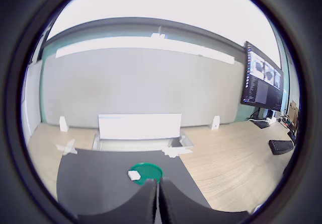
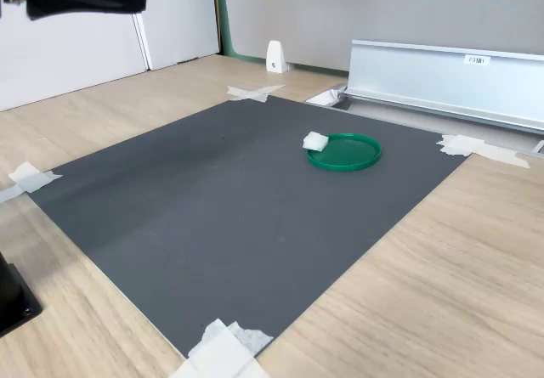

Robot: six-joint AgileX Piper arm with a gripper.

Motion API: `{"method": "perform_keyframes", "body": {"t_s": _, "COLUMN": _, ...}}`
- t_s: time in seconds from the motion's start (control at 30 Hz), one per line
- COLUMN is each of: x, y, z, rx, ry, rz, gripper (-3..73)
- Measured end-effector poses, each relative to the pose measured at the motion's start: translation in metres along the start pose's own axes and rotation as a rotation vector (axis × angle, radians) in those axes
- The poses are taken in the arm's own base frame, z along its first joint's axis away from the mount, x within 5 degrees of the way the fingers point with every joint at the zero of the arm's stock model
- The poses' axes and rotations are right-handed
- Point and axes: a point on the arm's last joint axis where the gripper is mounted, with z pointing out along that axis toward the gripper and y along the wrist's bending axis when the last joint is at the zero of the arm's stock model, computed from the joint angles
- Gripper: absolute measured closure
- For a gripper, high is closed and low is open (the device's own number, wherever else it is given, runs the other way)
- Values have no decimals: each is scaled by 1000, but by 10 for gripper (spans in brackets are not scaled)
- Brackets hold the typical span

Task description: Grasp a white terminal and put it on the green lid.

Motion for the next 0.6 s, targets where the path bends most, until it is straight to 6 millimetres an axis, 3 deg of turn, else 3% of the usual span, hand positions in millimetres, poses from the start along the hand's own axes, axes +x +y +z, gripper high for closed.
{"method": "perform_keyframes", "body": {"t_s": 0.4, "x": 47, "y": 2, "z": 17, "rx": -10, "ry": 51, "rz": 15, "gripper": 700}}
{"method": "perform_keyframes", "body": {"t_s": 0.6, "x": 48, "y": 9, "z": 17, "rx": -144, "ry": 33, "rz": -26, "gripper": 700}}
